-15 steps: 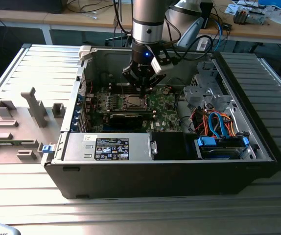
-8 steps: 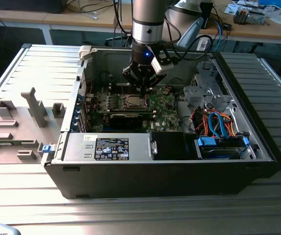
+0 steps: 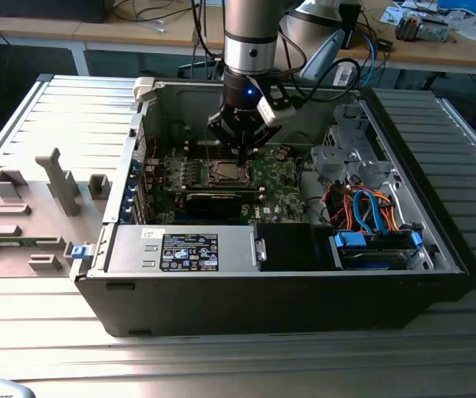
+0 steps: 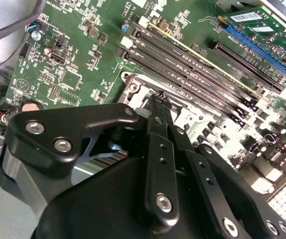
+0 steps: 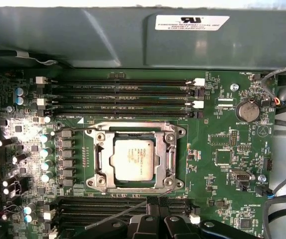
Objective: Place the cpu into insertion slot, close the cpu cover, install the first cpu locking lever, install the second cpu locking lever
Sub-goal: 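Install the first cpu locking lever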
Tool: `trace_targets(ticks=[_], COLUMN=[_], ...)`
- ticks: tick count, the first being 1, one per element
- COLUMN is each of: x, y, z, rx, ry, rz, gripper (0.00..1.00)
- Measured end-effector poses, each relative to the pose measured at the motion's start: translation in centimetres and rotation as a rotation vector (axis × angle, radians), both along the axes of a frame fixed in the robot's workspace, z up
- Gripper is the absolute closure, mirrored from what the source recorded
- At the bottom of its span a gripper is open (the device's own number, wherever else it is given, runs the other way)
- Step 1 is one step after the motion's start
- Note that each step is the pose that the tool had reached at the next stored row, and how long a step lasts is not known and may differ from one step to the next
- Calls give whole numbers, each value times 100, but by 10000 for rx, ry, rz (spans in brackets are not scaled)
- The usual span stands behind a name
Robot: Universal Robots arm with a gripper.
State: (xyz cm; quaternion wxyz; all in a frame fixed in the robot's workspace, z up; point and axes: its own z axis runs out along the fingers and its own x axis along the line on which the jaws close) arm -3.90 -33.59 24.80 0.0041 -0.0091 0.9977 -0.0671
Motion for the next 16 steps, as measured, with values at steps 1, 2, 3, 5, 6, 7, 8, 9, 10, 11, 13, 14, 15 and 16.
trace_targets(ticks=[1, 2, 3, 5, 6, 7, 8, 9, 10, 11, 13, 14, 15, 16], x=[0, 0, 0, 0, 0, 0, 0, 0, -1, -1, 0, -2, -3, -4], y=[0, 0, 0, 0, 0, 0, 0, 0, -1, 0, 0, 0, 0, 0], z=[0, 0, 0, 0, 0, 0, 0, 0, 2, 2, 0, 0, 0, -1], rx=[0, 0, 0, 0, 0, -1, 0, 0, 22, 247, 562, 680, 732, 757], ry=[0, 1, 0, 1, 0, 1, 1, 1, 1, 1, -6, -8, -9, -11], rz=[16, 44, 68, 101, 126, 144, 171, 202, 222, 224, 225, 210, 175, 123], gripper=[89, 89, 89, 89, 89, 89, 89, 89, 89, 89, 89, 89, 89, 89])
